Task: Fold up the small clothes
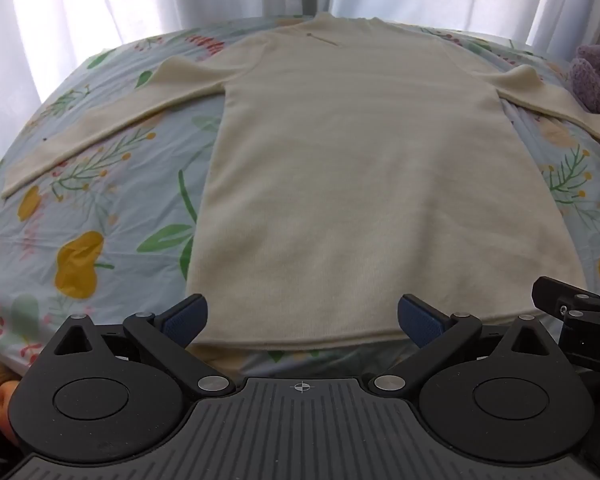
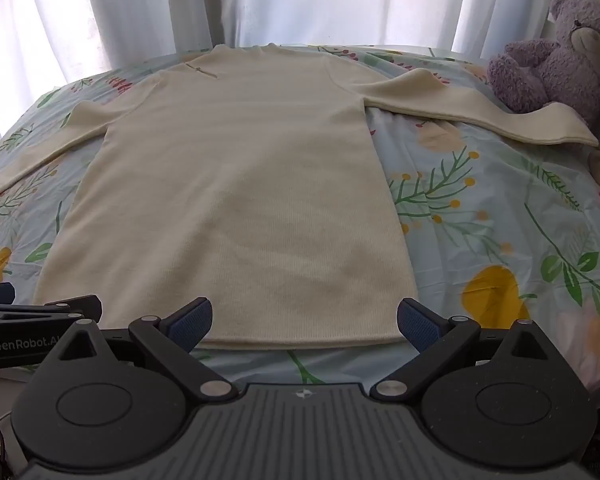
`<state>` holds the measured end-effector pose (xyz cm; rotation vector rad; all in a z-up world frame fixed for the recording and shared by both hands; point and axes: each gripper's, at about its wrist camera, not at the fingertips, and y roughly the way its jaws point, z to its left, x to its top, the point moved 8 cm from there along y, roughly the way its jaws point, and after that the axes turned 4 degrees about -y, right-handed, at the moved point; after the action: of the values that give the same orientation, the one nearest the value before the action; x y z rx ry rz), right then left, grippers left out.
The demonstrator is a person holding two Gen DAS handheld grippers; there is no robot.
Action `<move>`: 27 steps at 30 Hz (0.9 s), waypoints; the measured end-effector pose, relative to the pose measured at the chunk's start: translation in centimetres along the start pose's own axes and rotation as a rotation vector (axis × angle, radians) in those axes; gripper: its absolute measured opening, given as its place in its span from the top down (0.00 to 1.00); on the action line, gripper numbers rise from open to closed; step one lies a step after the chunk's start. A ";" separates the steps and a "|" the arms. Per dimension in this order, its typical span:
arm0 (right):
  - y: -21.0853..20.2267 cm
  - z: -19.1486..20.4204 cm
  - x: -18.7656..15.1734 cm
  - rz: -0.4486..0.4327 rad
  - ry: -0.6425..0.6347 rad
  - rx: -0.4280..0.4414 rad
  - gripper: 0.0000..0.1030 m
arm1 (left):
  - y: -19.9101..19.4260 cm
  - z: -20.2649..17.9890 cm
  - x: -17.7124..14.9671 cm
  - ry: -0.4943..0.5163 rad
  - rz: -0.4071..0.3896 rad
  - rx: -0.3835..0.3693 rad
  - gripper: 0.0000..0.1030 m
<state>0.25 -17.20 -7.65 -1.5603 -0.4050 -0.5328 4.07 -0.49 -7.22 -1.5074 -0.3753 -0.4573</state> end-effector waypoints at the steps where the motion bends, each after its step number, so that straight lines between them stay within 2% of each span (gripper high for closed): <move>1: -0.1 0.0 0.0 0.001 0.001 0.000 0.04 | 0.0 0.0 0.0 0.000 0.000 0.001 0.00; 27: -0.2 -0.1 -0.2 -0.001 0.005 -0.004 0.04 | -0.1 0.2 -0.4 0.005 0.012 -0.008 0.00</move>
<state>-0.01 -17.30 -7.58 -1.5622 -0.4006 -0.5383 3.67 -0.23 -7.33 -1.5151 -0.3603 -0.4536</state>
